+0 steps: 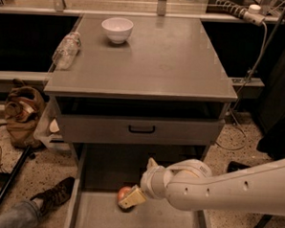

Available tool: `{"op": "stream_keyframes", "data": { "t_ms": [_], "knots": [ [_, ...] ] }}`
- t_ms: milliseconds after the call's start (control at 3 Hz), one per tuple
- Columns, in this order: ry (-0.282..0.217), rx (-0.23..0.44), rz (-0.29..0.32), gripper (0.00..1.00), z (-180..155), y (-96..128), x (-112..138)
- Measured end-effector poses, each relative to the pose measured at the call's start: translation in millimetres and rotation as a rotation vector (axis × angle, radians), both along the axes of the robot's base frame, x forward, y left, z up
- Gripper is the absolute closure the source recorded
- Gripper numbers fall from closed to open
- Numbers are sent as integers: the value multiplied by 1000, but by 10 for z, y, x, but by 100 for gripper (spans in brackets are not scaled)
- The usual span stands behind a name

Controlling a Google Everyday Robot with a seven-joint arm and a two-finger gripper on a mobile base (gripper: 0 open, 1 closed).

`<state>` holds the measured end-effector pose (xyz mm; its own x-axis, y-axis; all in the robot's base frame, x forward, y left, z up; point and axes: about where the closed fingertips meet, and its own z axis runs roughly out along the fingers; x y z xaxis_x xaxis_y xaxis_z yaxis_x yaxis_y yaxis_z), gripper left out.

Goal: Pick apple from middle drawer and place on counter

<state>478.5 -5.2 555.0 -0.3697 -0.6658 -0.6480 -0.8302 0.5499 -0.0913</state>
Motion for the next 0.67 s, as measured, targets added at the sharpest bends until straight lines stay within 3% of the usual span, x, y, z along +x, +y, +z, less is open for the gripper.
{"op": "stream_keyframes", "data": {
  "t_ms": [333, 667],
  "knots": [
    [1, 29, 38, 0, -220, 147, 17],
    [-2, 97, 76, 0, -669, 559, -56]
  ]
}}
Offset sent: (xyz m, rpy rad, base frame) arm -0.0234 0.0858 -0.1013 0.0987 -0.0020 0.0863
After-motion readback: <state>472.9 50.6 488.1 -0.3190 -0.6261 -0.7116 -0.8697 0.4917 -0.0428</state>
